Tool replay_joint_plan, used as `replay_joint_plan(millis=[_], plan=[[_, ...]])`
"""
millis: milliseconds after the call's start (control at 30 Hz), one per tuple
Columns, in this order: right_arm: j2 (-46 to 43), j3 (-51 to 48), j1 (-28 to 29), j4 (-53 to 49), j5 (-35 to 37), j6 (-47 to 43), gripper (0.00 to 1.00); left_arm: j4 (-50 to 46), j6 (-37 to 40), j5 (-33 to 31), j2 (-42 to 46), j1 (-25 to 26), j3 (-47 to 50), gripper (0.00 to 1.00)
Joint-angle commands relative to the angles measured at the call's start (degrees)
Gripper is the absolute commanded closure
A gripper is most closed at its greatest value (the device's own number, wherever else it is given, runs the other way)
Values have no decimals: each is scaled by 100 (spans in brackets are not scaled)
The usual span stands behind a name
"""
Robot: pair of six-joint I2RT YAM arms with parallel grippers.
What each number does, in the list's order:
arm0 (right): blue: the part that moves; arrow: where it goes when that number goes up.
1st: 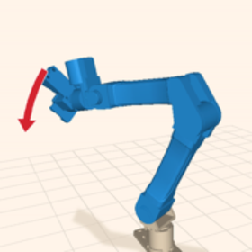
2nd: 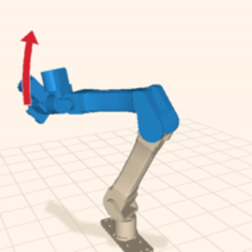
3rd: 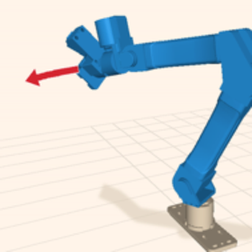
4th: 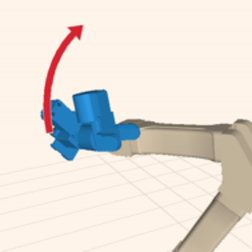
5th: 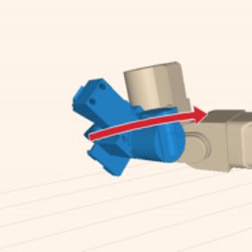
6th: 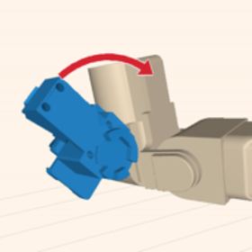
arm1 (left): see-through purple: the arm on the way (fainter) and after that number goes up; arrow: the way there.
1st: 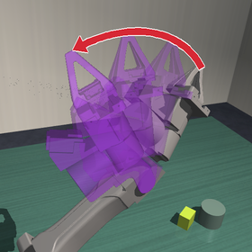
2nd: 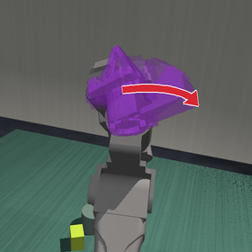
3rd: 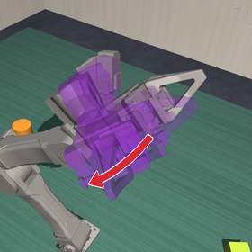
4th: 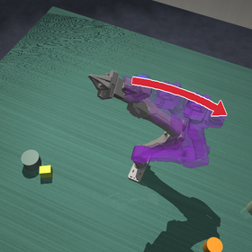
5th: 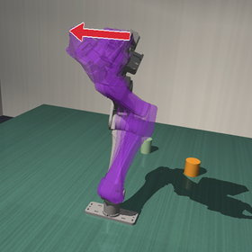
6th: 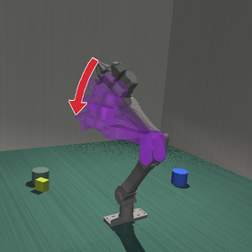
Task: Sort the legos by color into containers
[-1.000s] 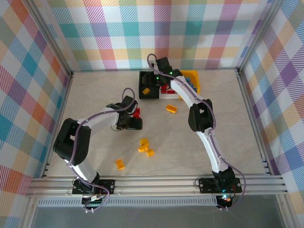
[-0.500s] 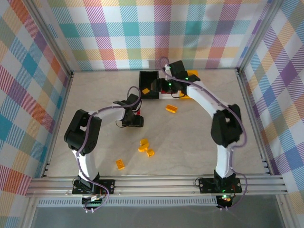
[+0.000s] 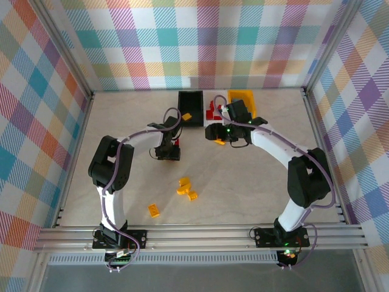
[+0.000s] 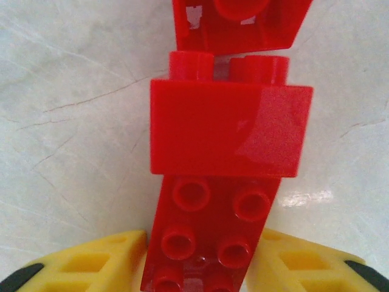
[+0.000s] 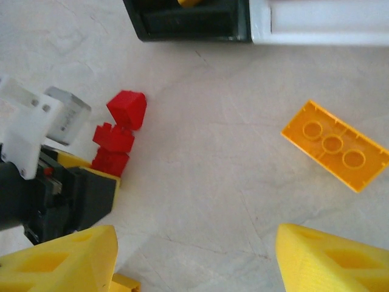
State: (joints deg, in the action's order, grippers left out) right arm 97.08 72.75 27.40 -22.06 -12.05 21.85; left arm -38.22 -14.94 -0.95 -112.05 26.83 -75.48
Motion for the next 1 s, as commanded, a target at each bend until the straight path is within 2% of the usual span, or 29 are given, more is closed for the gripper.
replay_joint_plan(millis=[0, 200, 433, 567, 700, 767, 967], plan=[[-336, -193, 11, 243, -166, 105, 31, 1083, 132, 398, -325, 24, -108, 60], [-470, -509, 9, 232, -54, 44, 30, 1010, 103, 423, 30, 167, 181, 68], [78, -72, 7, -678, 956, -105, 27, 822, -49, 543, 790, 416, 486, 68], [522, 230, -15, -728, 1313, -453, 24, 591, -88, 612, 1235, 548, 409, 68], [959, 605, -193, -913, 1576, -470, 22, 380, -105, 638, 1423, 604, -52, 67], [912, 504, -393, -810, 1354, -205, 22, 388, -49, 687, 1323, 612, -399, 67], [241, -293, -596, -414, 703, 220, 22, 629, 241, 1094, 202, 631, -1949, 67]])
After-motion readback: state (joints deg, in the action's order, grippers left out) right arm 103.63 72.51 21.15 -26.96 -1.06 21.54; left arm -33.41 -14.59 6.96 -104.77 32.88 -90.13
